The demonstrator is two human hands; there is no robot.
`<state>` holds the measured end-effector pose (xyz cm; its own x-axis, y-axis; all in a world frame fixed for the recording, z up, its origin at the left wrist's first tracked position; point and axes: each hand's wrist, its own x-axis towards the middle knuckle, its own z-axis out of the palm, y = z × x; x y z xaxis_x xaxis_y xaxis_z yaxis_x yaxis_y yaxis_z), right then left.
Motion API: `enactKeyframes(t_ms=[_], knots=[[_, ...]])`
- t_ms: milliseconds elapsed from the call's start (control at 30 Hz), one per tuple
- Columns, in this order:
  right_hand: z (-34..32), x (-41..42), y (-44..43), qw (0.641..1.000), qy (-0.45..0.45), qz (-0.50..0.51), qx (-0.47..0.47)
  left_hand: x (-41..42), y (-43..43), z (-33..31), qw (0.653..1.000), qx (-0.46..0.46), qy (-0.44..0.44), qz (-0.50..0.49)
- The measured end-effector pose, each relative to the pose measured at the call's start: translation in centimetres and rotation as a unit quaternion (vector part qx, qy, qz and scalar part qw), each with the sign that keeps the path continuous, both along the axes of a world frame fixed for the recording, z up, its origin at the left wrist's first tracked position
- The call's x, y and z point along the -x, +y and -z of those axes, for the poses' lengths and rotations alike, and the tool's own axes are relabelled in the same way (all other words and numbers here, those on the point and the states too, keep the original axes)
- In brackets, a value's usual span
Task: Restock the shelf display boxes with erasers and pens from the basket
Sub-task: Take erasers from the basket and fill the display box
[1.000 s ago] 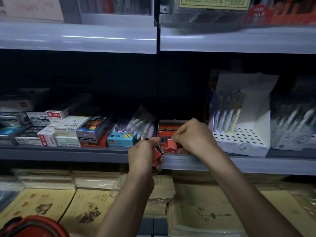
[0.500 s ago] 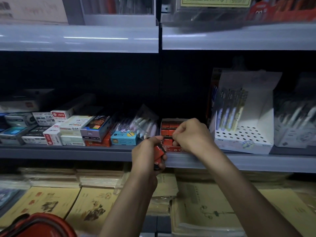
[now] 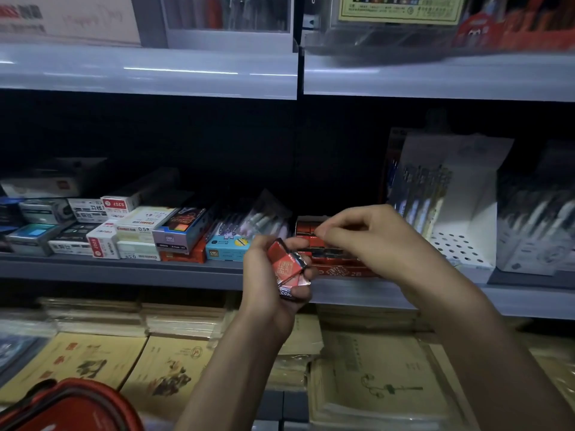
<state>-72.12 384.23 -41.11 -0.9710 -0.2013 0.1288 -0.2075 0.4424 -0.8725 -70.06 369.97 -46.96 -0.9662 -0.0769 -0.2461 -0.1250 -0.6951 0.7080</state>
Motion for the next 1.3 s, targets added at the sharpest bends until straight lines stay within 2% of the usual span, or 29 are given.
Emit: enactKeyframes(t_ms=[133, 233, 333, 533, 667, 733, 867, 1033, 1167, 1300], knots=[[0.0, -1.4, -0.5, 0.997, -0.019, -0.077, -0.012, -0.3, 0.6, -0.2, 1.0, -0.009, 0.011, 0.006], [0.7, -1.5, -0.8, 0.998, 0.004, -0.044, -0.045, -0.5, 1.1, -0.4, 1.0, 0.006, 0.009, -0.002], [0.9, -1.5, -0.7, 0.999, -0.013, -0.018, -0.025, -0.6, 1.4, -0.5, 1.0, 0.005, 0.0, -0.004], [0.1, -1.8, 0.6, 0.991, -0.073, -0.02, 0.114, -0.6, 1.3, -0.3, 0.999, -0.019, 0.016, 0.023], [0.0, -1.3, 2.2, 0.969, -0.119, 0.005, 0.218, -0.4, 0.8, -0.3, 0.999, 0.008, 0.03, 0.021], [0.2, -0.8, 2.6, 0.963, -0.131, 0.019, 0.235, -0.3, 0.7, -0.2, 0.999, 0.03, 0.033, 0.017], [1.3, 0.6, 3.1, 0.973, -0.118, 0.062, 0.19, -0.1, 0.5, 0.3, 0.994, 0.103, 0.031, -0.026], [2.1, 2.7, 2.5, 0.986, -0.088, 0.083, 0.116, 0.0, 0.2, 0.8, 0.993, 0.109, 0.008, -0.045], [3.1, 4.3, 1.6, 0.995, -0.015, 0.095, 0.005, 0.1, 0.2, 0.9, 0.991, 0.125, -0.014, -0.048], [3.8, 4.9, 0.7, 0.994, 0.017, 0.076, -0.079, 0.0, 0.1, 1.2, 0.987, 0.154, -0.018, -0.036]])
